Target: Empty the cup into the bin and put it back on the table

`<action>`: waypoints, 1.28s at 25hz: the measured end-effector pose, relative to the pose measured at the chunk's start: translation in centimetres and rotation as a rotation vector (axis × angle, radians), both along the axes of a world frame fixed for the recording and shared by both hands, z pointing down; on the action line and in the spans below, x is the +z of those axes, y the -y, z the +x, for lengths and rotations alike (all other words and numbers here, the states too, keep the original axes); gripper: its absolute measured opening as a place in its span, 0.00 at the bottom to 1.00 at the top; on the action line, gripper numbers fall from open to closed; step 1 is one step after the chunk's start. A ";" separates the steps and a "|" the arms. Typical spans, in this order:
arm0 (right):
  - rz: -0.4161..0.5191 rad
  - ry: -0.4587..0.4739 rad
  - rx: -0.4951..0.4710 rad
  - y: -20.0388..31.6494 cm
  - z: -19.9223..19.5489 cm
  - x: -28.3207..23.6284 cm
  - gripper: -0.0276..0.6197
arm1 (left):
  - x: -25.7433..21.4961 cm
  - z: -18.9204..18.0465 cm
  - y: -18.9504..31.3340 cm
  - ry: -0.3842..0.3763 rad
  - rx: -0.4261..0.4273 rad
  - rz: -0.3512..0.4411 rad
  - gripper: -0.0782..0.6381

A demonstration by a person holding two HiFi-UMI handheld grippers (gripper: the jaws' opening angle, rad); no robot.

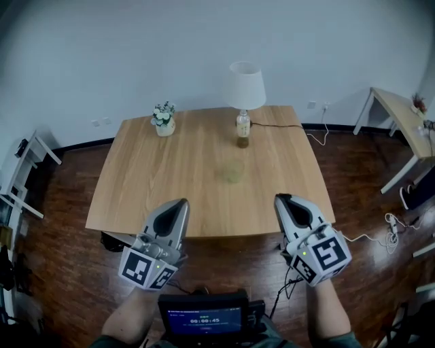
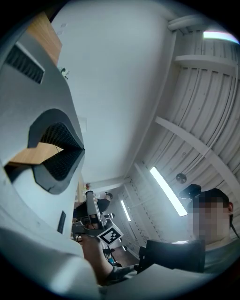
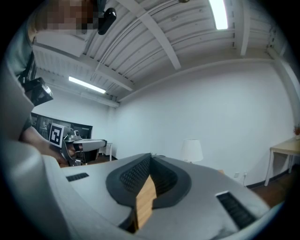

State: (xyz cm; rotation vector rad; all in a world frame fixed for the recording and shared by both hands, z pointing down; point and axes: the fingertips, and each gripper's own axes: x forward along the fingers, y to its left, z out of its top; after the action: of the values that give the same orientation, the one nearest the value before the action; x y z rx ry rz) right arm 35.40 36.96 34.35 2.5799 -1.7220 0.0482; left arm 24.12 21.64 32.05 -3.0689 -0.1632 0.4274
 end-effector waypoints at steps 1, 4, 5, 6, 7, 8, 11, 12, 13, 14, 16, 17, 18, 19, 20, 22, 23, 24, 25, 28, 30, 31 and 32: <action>0.001 0.002 0.006 0.2 0.0 -0.1 0.05 | -0.1 -0.2 0.4 -0.002 -0.004 0.001 0.11; -0.020 -0.005 0.018 0.8 -0.4 -0.2 0.05 | -0.1 -0.4 1.5 0.001 -0.011 0.014 0.11; -0.028 -0.008 0.022 1.0 -0.7 -0.2 0.05 | -0.2 -0.5 1.8 -0.001 -0.009 0.010 0.11; -0.034 -0.009 0.027 1.2 -0.9 -0.2 0.05 | -0.4 -0.7 2.1 -0.003 -0.008 0.003 0.11; -0.036 -0.007 0.033 1.3 -1.1 -0.2 0.05 | -0.5 -0.9 2.4 -0.003 -0.009 -0.003 0.11; -0.035 -0.001 0.038 1.3 -1.3 -0.2 0.05 | -0.6 -1.1 2.7 0.001 -0.013 -0.010 0.11; -0.035 0.015 0.051 1.5 -1.8 -0.1 0.05 | -0.8 -1.8 3.6 0.009 -0.019 -0.040 0.11; -0.036 0.017 0.056 1.4 -2.0 -0.1 0.05 | -0.8 -2.0 3.9 0.011 -0.019 -0.049 0.11; -0.036 0.020 0.062 1.3 -2.1 -0.2 0.05 | -0.9 -2.2 4.1 0.013 -0.018 -0.059 0.11; -0.036 0.022 0.068 1.2 -2.2 -0.2 0.05 | -1.0 -2.4 4.3 0.016 -0.017 -0.069 0.11; -0.038 0.026 0.080 1.0 -2.4 -0.2 0.05 | -1.4 -2.6 4.6 0.021 -0.015 -0.085 0.11; -0.039 0.026 0.084 1.0 -2.5 -0.3 0.05 | -1.6 -2.6 4.8 0.024 -0.018 -0.083 0.11; -0.041 0.026 0.088 1.1 -2.6 -0.3 0.05 | -1.9 -2.7 5.0 0.025 -0.018 -0.077 0.11; -0.044 0.026 0.090 1.3 -2.7 -0.3 0.05 | -2.1 -2.8 5.1 0.023 -0.016 -0.069 0.11; -0.046 0.026 0.092 1.4 -2.9 -0.3 0.05 | -2.2 -2.9 5.1 0.021 -0.011 -0.062 0.11; -0.048 0.025 0.100 1.5 -3.1 -0.2 0.05 | -2.1 -3.2 5.2 0.020 -0.001 -0.052 0.11; -0.047 0.026 0.104 1.5 -3.2 -0.2 0.05 | -2.0 -3.3 5.2 0.019 0.003 -0.051 0.11; -0.047 0.027 0.105 1.6 -3.4 -0.2 0.05 | -1.8 -3.5 5.4 0.020 0.007 -0.054 0.11; -0.047 0.029 0.107 1.8 -3.5 -0.1 0.05 | -1.6 -3.7 5.6 0.022 0.008 -0.057 0.11; -0.051 0.028 0.112 2.0 -3.8 -0.1 0.05 | -1.3 -4.1 6.4 0.028 0.005 -0.068 0.11; -0.055 0.027 0.117 2.1 -3.9 -0.1 0.05 | -1.3 -4.2 6.7 0.028 0.008 -0.070 0.11; -0.057 0.028 0.120 2.1 -3.9 0.0 0.05 | -1.3 -4.2 6.7 0.027 0.011 -0.073 0.11; -0.059 0.029 0.124 2.0 -3.9 0.0 0.05 | -1.4 -4.2 6.8 0.026 0.014 -0.076 0.11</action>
State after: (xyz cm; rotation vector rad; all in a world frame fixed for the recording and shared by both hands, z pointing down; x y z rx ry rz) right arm 31.54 34.93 34.40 2.6519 -1.5429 0.1383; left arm 19.91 14.87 30.62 -3.1511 -0.1730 0.4040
